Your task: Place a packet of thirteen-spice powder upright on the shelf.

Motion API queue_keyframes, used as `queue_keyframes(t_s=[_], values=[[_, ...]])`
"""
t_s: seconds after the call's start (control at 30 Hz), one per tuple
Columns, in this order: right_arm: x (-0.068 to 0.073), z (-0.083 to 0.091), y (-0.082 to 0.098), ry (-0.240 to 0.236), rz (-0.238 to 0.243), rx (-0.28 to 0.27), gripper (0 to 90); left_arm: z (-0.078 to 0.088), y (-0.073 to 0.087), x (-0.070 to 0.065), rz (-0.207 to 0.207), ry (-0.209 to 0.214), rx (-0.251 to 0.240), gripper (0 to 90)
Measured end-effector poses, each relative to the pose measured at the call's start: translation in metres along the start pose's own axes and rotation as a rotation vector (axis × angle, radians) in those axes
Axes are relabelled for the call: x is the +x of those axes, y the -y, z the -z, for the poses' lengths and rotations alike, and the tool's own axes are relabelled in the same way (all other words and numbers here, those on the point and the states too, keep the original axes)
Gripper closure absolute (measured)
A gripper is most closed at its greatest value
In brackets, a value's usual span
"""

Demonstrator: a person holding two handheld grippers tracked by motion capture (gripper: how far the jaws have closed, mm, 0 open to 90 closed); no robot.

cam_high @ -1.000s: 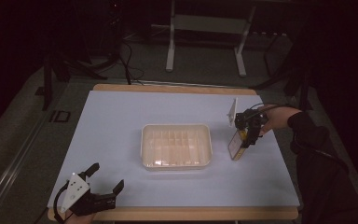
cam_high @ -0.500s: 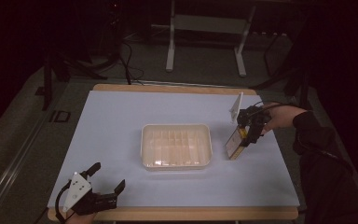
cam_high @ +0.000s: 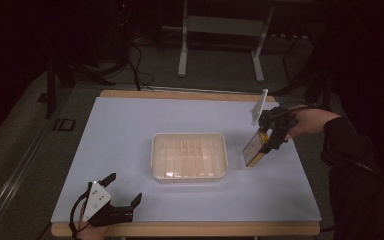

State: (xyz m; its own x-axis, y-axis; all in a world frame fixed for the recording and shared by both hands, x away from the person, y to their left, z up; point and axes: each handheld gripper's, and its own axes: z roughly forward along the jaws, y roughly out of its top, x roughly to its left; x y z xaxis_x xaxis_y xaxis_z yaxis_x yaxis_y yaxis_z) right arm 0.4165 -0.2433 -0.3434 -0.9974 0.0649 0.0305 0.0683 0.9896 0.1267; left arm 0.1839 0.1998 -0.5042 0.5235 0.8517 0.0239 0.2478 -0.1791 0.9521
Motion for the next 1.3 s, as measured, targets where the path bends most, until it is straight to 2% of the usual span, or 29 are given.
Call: queue_keyframes(t_s=[0.3, 0.63, 0.7, 1.0, 1.3], values=[[0.010, 0.024, -0.012, 0.050, -0.012, -0.003, 29.7, -0.008, -0.002, 0.000, 0.003, 0.024, 0.009, 0.0], [0.020, 0.042, -0.030, 0.074, -0.004, -0.026, 29.7, -0.014, -0.002, 0.000, 0.007, 0.045, 0.013, 0.0], [0.022, 0.043, -0.034, 0.077, 0.001, -0.028, 29.7, -0.016, -0.002, -0.001, 0.007, 0.060, 0.010, 0.0], [0.025, 0.044, -0.047, 0.080, 0.020, -0.033, 29.8, -0.017, -0.002, -0.001, -0.004, 0.061, 0.022, 0.0], [0.030, 0.042, -0.072, 0.066, 0.039, -0.047, 29.8, -0.018, -0.003, -0.003, -0.016, 0.063, 0.027, 0.0]])
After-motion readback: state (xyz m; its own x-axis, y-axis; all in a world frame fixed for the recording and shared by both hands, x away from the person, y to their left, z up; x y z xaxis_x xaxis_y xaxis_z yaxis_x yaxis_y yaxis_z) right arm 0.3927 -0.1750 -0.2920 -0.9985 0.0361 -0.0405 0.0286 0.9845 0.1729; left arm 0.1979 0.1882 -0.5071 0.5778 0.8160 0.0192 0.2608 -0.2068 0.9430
